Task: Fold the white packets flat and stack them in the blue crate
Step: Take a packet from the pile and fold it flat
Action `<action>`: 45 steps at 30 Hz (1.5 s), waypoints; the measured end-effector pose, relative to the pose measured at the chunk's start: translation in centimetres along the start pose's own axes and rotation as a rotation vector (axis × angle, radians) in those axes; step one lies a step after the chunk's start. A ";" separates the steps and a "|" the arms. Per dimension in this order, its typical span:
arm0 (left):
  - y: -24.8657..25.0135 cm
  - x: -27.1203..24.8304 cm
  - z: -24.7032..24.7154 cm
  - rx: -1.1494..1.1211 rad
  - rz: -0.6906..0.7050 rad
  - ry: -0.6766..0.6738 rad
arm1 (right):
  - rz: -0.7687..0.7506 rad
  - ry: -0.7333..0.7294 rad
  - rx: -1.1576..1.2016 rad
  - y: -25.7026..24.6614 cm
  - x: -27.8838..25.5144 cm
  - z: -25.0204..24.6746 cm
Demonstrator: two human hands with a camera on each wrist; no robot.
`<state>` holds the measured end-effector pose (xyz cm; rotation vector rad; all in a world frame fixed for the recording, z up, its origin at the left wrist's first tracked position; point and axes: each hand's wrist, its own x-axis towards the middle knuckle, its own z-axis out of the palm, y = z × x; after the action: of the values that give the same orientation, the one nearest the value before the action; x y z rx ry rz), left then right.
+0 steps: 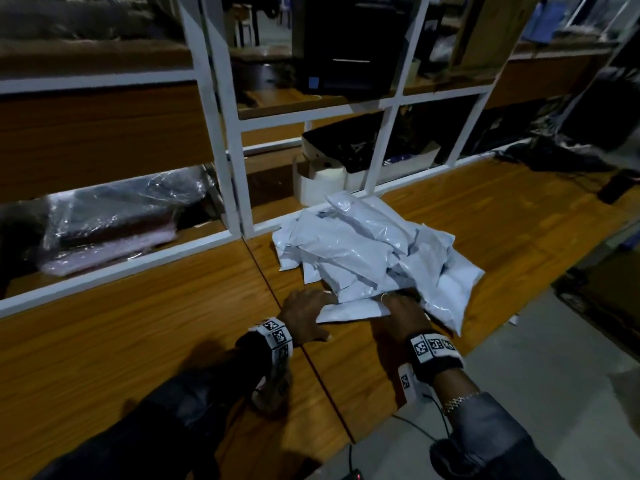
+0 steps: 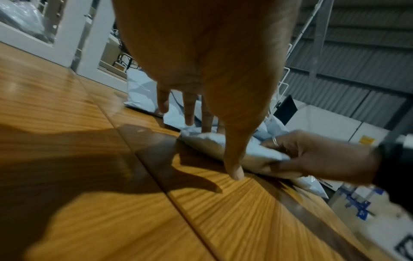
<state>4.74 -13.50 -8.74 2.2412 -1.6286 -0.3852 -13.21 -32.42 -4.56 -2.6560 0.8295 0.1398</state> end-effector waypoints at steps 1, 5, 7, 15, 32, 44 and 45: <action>0.3 -0.2 0.0 0.015 -0.013 0.009 | -0.011 -0.040 -0.002 -0.5 -0.2 -0.6; 0.4 -2.1 -1.6 0.051 0.001 0.061 | -0.066 -0.104 0.021 -1.5 -1.5 -0.9; 0.0 -4.5 -3.6 0.001 0.032 0.043 | -0.117 -0.145 0.063 -2.7 -1.7 -0.4; -3.6 -22.2 -12.3 -0.046 -0.115 0.003 | -0.441 -0.285 0.104 -16.2 -6.5 1.3; -6.8 -51.3 -1.3 0.218 -0.485 0.298 | -0.696 -0.116 -0.261 -33.0 -21.5 19.9; -5.6 -45.1 -0.6 0.049 -0.684 0.365 | -0.594 -0.173 -0.178 -36.8 -19.6 20.5; -5.7 -44.2 -0.6 0.044 -0.718 0.329 | -0.578 -0.197 -0.199 -36.9 -19.3 21.1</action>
<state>-3.63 30.30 -9.88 2.6886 -0.6440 -0.1309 -7.88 13.71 -9.24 -2.8845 -0.0303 0.3399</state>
